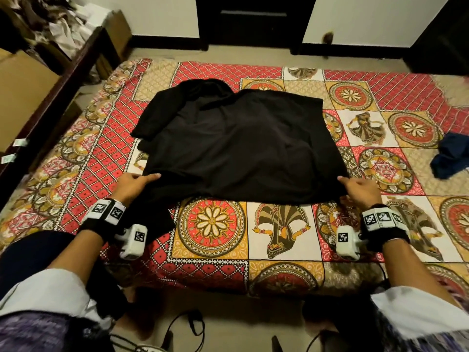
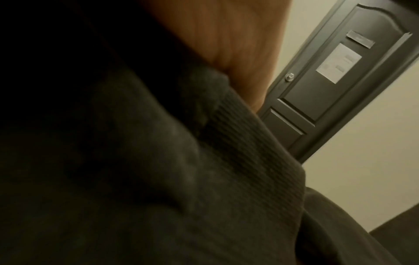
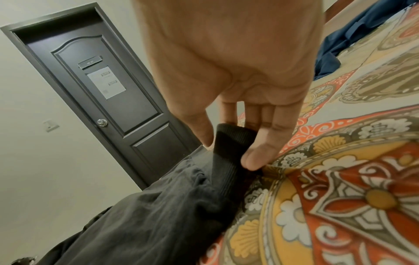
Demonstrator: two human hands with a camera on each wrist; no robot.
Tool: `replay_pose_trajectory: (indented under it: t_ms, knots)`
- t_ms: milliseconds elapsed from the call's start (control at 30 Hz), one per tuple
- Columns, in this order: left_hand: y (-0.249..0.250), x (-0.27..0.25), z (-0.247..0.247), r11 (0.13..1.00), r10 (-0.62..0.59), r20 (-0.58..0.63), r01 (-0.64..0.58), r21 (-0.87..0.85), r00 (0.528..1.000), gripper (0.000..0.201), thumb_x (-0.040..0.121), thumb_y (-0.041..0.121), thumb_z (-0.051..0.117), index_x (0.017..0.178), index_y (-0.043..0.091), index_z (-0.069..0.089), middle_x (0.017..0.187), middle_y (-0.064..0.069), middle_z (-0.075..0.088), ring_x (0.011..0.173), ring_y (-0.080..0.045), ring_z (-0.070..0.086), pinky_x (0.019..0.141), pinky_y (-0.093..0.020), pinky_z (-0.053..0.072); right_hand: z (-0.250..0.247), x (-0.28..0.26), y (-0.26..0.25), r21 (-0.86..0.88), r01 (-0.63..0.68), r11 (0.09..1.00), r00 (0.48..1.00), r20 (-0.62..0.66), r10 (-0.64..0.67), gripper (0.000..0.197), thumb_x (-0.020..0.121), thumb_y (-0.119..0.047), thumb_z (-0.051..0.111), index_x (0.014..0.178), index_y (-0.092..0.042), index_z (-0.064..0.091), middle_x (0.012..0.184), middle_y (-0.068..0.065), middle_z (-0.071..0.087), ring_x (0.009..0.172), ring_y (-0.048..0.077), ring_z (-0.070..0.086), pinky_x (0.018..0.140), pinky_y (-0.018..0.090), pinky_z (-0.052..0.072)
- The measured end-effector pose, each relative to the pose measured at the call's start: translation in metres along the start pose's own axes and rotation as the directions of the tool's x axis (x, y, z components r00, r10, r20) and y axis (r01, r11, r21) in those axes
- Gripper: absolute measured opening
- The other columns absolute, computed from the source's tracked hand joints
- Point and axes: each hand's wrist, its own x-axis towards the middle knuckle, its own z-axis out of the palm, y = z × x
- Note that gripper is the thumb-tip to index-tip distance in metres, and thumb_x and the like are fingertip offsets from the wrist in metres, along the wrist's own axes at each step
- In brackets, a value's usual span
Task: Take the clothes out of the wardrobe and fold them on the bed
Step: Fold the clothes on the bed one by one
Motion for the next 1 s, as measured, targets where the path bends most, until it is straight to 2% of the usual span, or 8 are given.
replay_pose_trajectory:
  t_ms: [67,200,367,467,567,733,833,1000]
  knots:
    - [0.001,0.000,-0.002,0.983,-0.064,0.021,0.066,-0.171,0.998,0.043,0.077,0.039,0.085,0.088,0.001,0.069,0.088,-0.011,0.073,0.088,-0.031,0.072,0.084,-0.040,0.057,0.001,0.005,0.006,-0.032,0.005,0.999,1.000,0.030,-0.004,0.032,0.095,-0.041,0.071,0.095,-0.009,0.071,0.104,0.015,0.074,0.065,0.021,0.071,0.053,0.024,0.051]
    - [-0.015,0.020,-0.012,0.937,-0.170,-0.009,0.159,-0.312,0.985,0.058,0.062,0.039,0.090,0.103,0.002,0.072,0.102,-0.017,0.075,0.096,-0.034,0.073,0.091,-0.049,0.058,0.000,-0.009,0.008,-0.112,0.056,0.992,0.997,0.051,-0.051,0.031,0.099,-0.037,0.066,0.101,-0.008,0.075,0.091,0.013,0.074,0.074,0.026,0.069,0.079,0.035,0.055]
    - [-0.023,0.023,-0.033,0.995,-0.039,-0.266,0.014,-0.095,0.963,0.027,0.071,0.026,0.079,0.091,0.008,0.077,0.105,-0.019,0.075,0.099,-0.031,0.070,0.092,-0.044,0.057,-0.032,-0.013,0.015,-0.078,-0.055,0.995,0.996,-0.077,0.049,0.033,0.078,-0.042,0.066,0.082,-0.012,0.077,0.095,0.014,0.075,0.091,0.039,0.069,0.090,0.045,0.055]
    - [-0.026,0.016,-0.043,0.994,-0.032,-0.082,0.040,0.101,0.996,0.013,0.087,0.009,0.073,0.092,-0.003,0.073,0.097,-0.021,0.069,0.086,-0.025,0.059,0.066,-0.028,0.051,-0.052,-0.031,0.020,-0.159,-0.087,0.983,0.983,-0.173,0.059,0.061,0.083,-0.049,0.055,0.110,0.002,0.073,0.116,0.028,0.067,0.112,0.047,0.062,0.097,0.048,0.047]
    - [-0.036,0.010,-0.045,0.952,-0.065,0.025,0.054,0.300,0.998,0.016,0.087,0.004,0.073,0.083,-0.011,0.068,0.084,-0.021,0.064,0.072,-0.025,0.054,0.069,-0.033,0.043,-0.052,-0.044,0.032,-0.310,-0.133,0.941,0.990,-0.076,0.115,0.072,0.090,-0.056,0.056,0.126,0.006,0.065,0.135,0.030,0.061,0.122,0.046,0.058,0.096,0.044,0.043]
    - [-0.039,0.011,-0.039,0.966,-0.020,0.050,0.006,0.258,0.999,0.029,0.083,0.021,0.082,0.070,0.002,0.064,0.071,-0.015,0.063,0.068,-0.025,0.057,0.068,-0.035,0.044,-0.038,-0.042,0.034,-0.415,-0.176,0.893,0.976,0.044,0.212,0.062,0.087,-0.050,0.070,0.122,0.002,0.066,0.127,0.025,0.066,0.110,0.041,0.064,0.097,0.044,0.053]
    - [-0.029,0.007,-0.032,0.998,-0.057,0.001,0.057,-0.033,0.998,0.034,0.084,0.034,0.081,0.091,0.003,0.067,0.083,-0.012,0.064,0.079,-0.024,0.060,0.065,-0.031,0.045,-0.033,-0.036,0.033,-0.392,-0.190,0.900,0.971,0.063,0.232,0.071,0.085,-0.059,0.072,0.121,0.002,0.066,0.118,0.023,0.070,0.103,0.040,0.068,0.097,0.048,0.055]
    - [-0.032,0.012,-0.026,0.993,-0.100,-0.074,0.095,-0.067,0.992,0.027,0.090,0.013,0.074,0.069,0.005,0.059,0.075,-0.011,0.056,0.064,-0.022,0.052,0.057,-0.028,0.048,-0.039,-0.036,0.038,-0.517,-0.111,0.849,0.975,0.110,0.194,0.045,0.091,-0.036,0.074,0.111,0.004,0.070,0.103,0.020,0.070,0.092,0.034,0.068,0.084,0.038,0.055]
